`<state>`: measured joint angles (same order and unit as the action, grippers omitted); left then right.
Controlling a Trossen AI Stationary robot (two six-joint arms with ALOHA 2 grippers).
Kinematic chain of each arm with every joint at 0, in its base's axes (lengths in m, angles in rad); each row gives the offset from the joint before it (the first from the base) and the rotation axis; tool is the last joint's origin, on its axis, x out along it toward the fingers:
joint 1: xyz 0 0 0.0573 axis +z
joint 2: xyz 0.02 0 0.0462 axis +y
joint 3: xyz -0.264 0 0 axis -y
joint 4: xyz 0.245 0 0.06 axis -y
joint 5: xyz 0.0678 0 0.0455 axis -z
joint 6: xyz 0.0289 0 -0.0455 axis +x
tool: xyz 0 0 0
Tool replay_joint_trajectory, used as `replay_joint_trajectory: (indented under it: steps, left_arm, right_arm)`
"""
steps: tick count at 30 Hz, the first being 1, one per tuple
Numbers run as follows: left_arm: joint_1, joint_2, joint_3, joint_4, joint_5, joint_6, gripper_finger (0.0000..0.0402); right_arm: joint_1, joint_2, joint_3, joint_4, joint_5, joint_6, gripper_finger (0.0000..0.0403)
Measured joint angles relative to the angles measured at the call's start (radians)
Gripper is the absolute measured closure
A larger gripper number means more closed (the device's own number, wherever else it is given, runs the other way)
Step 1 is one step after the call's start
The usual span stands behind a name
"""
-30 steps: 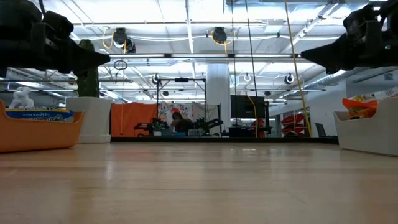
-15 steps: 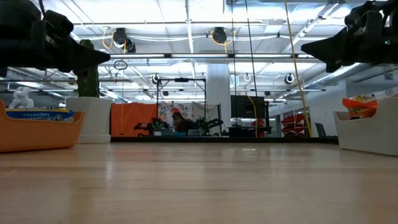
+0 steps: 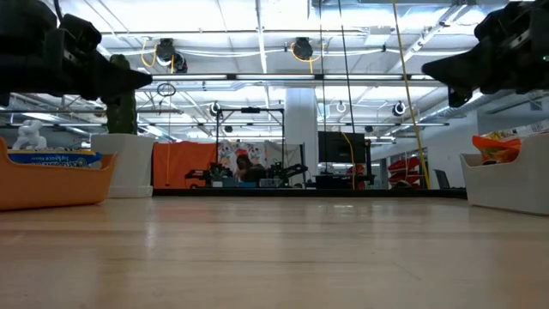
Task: Sort Maruchan noodles
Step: Return to Home Position
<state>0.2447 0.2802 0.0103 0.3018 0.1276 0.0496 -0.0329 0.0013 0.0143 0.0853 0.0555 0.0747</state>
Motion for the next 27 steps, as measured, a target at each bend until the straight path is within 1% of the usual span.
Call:
replay_joint_trajectory:
  steps: [8,15,27]
  left_arm:
    - [0.0,0.0,0.0,-0.038,-0.002,-0.018,0.04]
    - [0.0,0.0,0.0,-0.016,-0.003,-0.008,0.04]
    - [0.0,0.001,0.0,-0.015,-0.001,-0.026,0.04]
  right_arm:
    - [0.051,0.0,0.0,-0.01,-0.001,-0.032,0.0403]
    - [0.056,0.001,0.0,-0.048,-0.009,-0.009,0.0403]
    - [0.055,0.008,0.0,-0.05,-0.029,0.011,0.0403]
